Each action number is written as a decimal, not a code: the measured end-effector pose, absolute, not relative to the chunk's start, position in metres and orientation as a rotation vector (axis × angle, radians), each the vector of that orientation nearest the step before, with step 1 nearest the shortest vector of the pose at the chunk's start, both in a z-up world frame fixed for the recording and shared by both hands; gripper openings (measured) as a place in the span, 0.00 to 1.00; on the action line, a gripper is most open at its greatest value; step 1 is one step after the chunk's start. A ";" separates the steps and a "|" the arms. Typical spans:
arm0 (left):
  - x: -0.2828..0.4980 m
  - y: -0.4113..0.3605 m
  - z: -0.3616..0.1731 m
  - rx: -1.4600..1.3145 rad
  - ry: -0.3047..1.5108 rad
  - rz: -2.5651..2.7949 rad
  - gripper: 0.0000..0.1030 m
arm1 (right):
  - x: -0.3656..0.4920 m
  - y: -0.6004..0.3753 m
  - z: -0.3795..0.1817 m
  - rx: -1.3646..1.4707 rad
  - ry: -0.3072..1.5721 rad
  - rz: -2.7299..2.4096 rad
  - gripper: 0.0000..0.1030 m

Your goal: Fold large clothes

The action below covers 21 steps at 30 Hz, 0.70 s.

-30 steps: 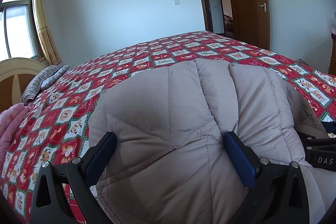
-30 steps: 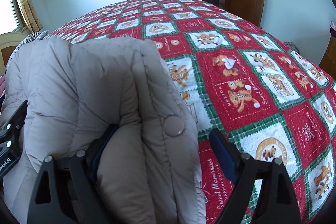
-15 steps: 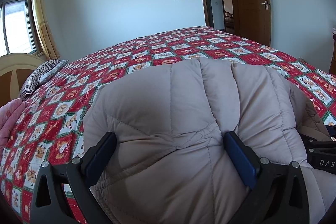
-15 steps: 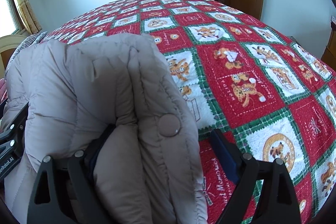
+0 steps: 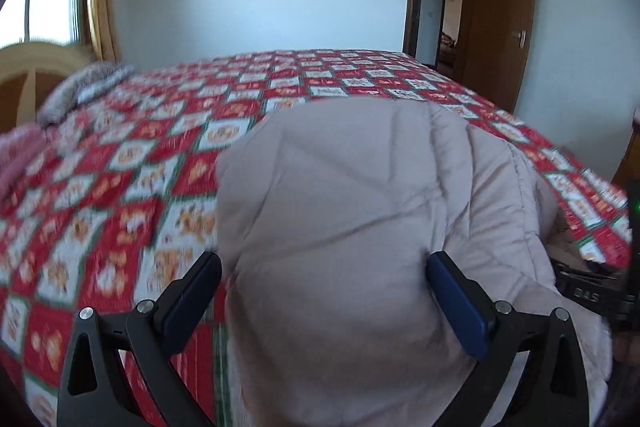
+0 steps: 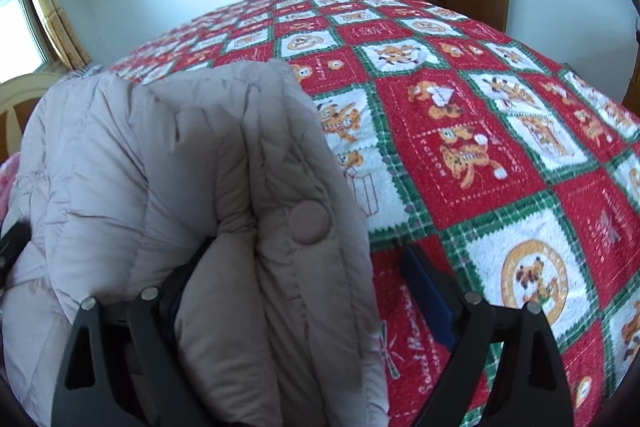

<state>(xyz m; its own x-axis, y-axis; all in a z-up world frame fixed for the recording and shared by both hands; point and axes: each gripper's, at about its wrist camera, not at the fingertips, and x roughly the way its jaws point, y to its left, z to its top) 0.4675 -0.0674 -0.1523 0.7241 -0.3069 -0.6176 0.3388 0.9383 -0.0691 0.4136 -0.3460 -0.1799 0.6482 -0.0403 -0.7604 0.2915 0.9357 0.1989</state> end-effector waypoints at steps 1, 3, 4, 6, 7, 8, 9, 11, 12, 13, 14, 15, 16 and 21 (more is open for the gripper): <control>0.465 -0.061 -0.155 0.031 0.680 -0.362 0.99 | 0.411 -0.346 -0.180 0.319 0.842 -0.186 0.88; 0.462 -0.050 -0.167 -0.035 0.720 -0.396 0.99 | 0.411 -0.346 -0.180 0.325 0.840 -0.177 0.88; 0.463 -0.049 -0.171 -0.055 0.731 -0.404 0.99 | 0.412 -0.347 -0.180 0.326 0.842 -0.173 0.89; 0.468 -0.049 -0.180 -0.100 0.759 -0.422 0.99 | 0.413 -0.348 -0.181 0.334 0.842 -0.159 0.89; 0.470 -0.053 -0.181 -0.098 0.765 -0.427 0.99 | 0.412 -0.349 -0.181 0.341 0.842 -0.154 0.88; 0.471 -0.057 -0.182 -0.084 0.766 -0.429 0.99 | 0.412 -0.350 -0.181 0.347 0.836 -0.147 0.86; 0.470 -0.063 -0.182 -0.059 0.760 -0.423 0.99 | 0.411 -0.350 -0.181 0.349 0.829 -0.140 0.85; 0.464 -0.073 -0.180 0.006 0.731 -0.402 0.99 | 0.409 -0.348 -0.180 0.347 0.810 -0.119 0.70; 0.461 -0.077 -0.179 0.032 0.719 -0.392 0.99 | 0.407 -0.344 -0.179 0.338 0.794 -0.086 0.63; 0.460 -0.079 -0.179 0.041 0.716 -0.391 0.99 | 0.407 -0.341 -0.178 0.329 0.792 -0.071 0.58; 0.460 -0.079 -0.179 0.043 0.718 -0.392 0.99 | 0.408 -0.340 -0.178 0.325 0.796 -0.066 0.56; 0.460 -0.079 -0.179 0.043 0.721 -0.396 0.99 | 0.409 -0.340 -0.178 0.330 0.802 -0.056 0.56; 0.460 -0.079 -0.179 0.039 0.724 -0.400 0.99 | 0.410 -0.341 -0.179 0.338 0.806 -0.042 0.55; 0.456 -0.087 -0.176 0.066 0.708 -0.438 0.89 | 0.410 -0.340 -0.179 0.345 0.804 0.008 0.43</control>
